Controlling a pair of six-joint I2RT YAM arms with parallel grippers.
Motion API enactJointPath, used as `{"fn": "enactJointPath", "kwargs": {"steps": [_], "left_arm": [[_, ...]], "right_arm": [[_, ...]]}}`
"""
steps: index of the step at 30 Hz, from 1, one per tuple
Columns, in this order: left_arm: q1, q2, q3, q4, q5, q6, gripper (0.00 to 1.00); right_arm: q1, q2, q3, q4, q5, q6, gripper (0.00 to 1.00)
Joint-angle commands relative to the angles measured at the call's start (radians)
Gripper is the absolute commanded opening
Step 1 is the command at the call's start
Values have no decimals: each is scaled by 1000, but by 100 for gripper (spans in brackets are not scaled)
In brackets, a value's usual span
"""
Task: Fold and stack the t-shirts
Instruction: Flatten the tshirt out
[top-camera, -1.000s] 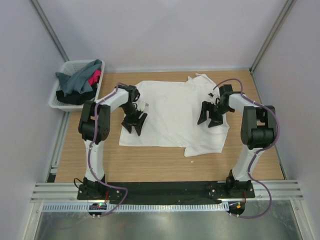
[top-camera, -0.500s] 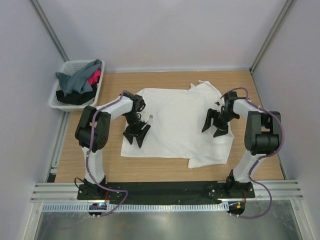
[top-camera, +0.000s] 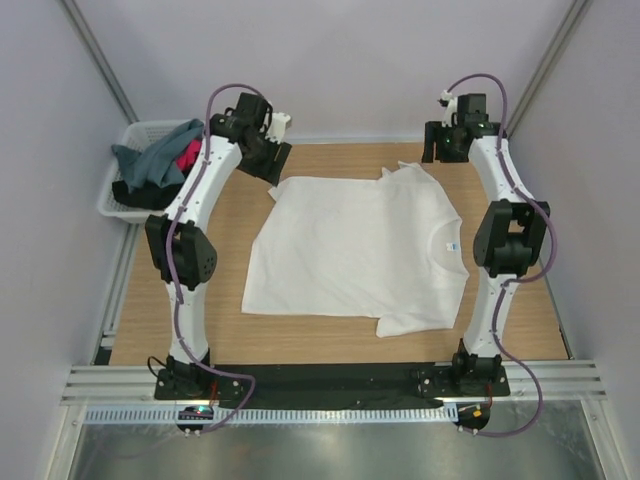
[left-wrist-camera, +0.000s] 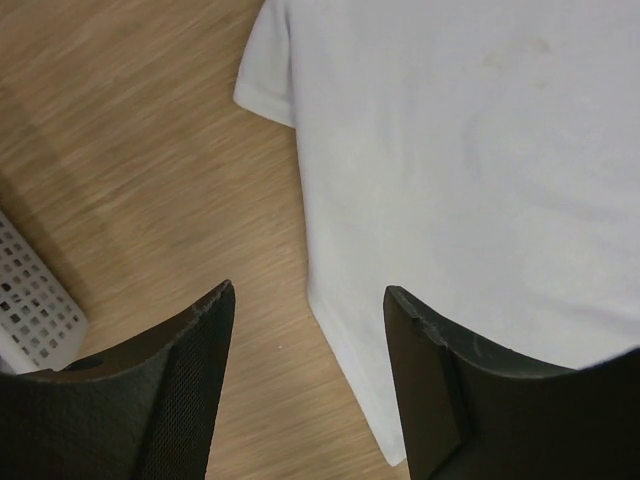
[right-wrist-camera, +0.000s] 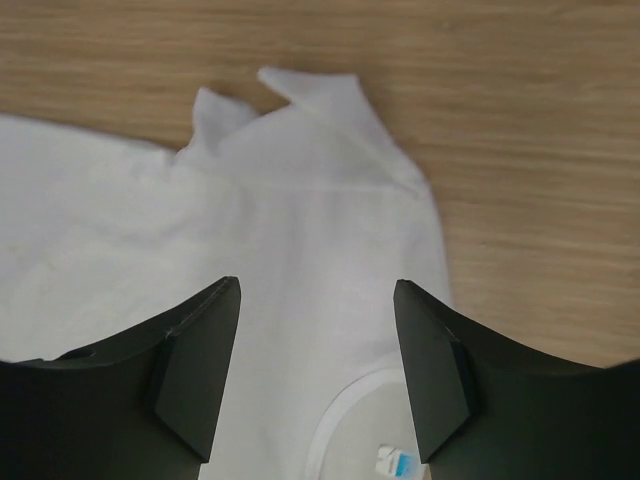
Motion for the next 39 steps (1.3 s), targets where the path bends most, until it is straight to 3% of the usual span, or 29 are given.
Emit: {"fn": "enactJointPath", "kwargs": {"steps": [1,8,16,27,35,39], "left_arm": [[6,70,7,-43,0,-13,62],[2,58,-84,-10,18,-39,62],[2,67,-108,-10,32,-47,62],[2,78,-124,-10,47,-55,61],[-4,83,-147,-18,57,-53,61],[-7,83,-150,-17,60,-55,61]], "right_arm": [[20,175,155,35,185,-163,68],[111,356,315,147,302,-405,62],[174,429,415,233,322,-479,63],[211,447,452,333,287,-519,64],[220,473,469,441,159,-415,64],[243,547,553,413,158,-426,65]]}}
